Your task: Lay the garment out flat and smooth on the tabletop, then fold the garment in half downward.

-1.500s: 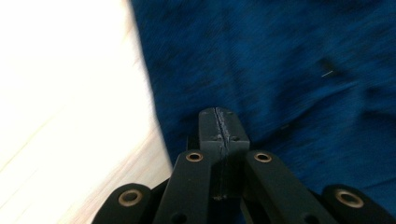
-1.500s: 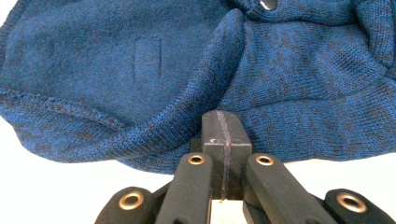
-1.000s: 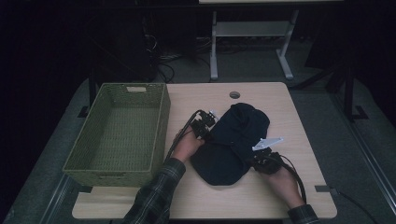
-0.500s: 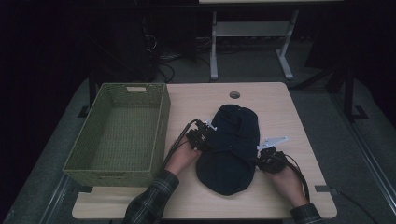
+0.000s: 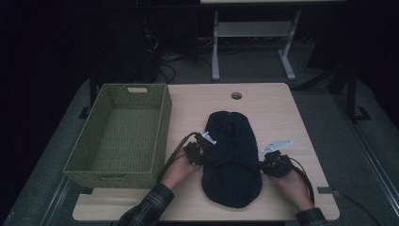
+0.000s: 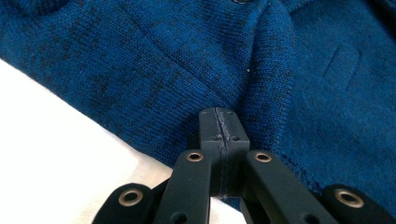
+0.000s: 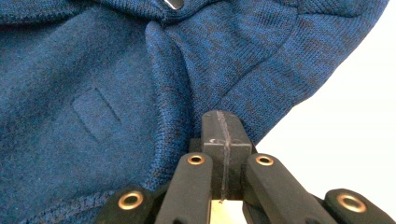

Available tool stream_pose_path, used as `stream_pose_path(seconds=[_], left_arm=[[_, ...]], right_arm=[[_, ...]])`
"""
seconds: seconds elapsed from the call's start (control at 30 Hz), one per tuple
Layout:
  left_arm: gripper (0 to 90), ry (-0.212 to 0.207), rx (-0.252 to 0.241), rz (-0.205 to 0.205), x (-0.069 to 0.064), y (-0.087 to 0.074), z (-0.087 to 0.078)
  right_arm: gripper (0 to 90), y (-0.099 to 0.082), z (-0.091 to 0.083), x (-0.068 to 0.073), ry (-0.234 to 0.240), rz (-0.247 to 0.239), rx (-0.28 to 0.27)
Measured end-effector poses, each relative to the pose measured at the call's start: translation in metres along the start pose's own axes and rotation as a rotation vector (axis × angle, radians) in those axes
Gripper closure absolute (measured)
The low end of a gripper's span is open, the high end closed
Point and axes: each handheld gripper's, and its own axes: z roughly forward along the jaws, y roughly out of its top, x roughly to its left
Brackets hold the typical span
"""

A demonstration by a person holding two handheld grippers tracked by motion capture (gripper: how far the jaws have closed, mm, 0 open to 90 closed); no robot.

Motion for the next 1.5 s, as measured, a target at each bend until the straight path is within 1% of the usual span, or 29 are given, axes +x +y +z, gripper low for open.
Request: stream_pose_path(seconds=[0.13, 0.37, 0.43, 0.5, 0.6, 0.73, 0.87, 1.0, 1.03, 1.07, 1.2, 1.33, 1.37, 1.4, 1.5], left_arm=[[90.0, -0.006, -0.006, 0.009, -0.007, -0.004, -0.001], [90.0, -0.022, -0.002, 0.025, -0.015, -0.01, -0.002], [90.0, -0.033, 0.001, 0.029, -0.018, -0.013, -0.003], [90.0, -0.039, 0.004, 0.037, -0.019, -0.015, -0.005], [90.0, -0.039, 0.008, 0.043, -0.022, -0.018, -0.006], [90.0, -0.041, 0.014, 0.04, -0.023, -0.018, -0.006], [90.0, -0.042, 0.014, 0.034, -0.023, -0.018, -0.006], [89.9, -0.048, 0.012, 0.031, -0.022, -0.018, -0.007], [87.8, -0.052, 0.012, 0.027, -0.021, -0.017, -0.008], [86.2, -0.053, 0.01, 0.026, -0.021, -0.017, -0.009], [83.0, -0.044, -0.007, 0.02, -0.018, -0.013, -0.013], [77.1, -0.035, -0.027, 0.0, -0.013, -0.009, -0.017], [75.1, -0.04, -0.031, -0.006, -0.012, -0.007, -0.018], [71.7, -0.049, -0.028, 0.001, -0.009, -0.006, -0.019], [69.2, -0.038, -0.043, -0.01, -0.005, 0.0, -0.022]], right_arm=[[90.0, -0.005, -0.003, 0.006, 0.007, -0.013, 0.0], [90.0, -0.012, -0.008, 0.012, 0.03, -0.02, -0.002], [90.0, -0.014, -0.01, 0.013, 0.038, -0.022, 0.003], [90.0, -0.016, -0.01, 0.017, 0.047, -0.02, -0.002], [90.0, -0.019, -0.012, 0.022, 0.052, -0.038, 0.003], [90.0, -0.021, -0.014, 0.027, 0.059, -0.047, 0.002], [90.0, -0.022, -0.014, 0.026, 0.067, -0.045, -0.001], [89.4, -0.022, -0.015, 0.026, 0.062, -0.054, -0.002], [83.8, -0.021, -0.016, 0.026, 0.056, -0.052, -0.011], [82.2, -0.02, -0.019, 0.025, 0.047, -0.049, -0.021], [79.0, -0.015, -0.024, 0.022, 0.052, -0.037, -0.053], [72.8, -0.007, -0.026, 0.017, 0.044, -0.031, -0.06], [71.5, -0.005, -0.026, 0.016, 0.041, -0.033, -0.062], [70.5, -0.003, -0.026, 0.014, 0.04, -0.031, -0.064], [67.6, 0.002, -0.028, 0.006, 0.04, -0.031, -0.067]])
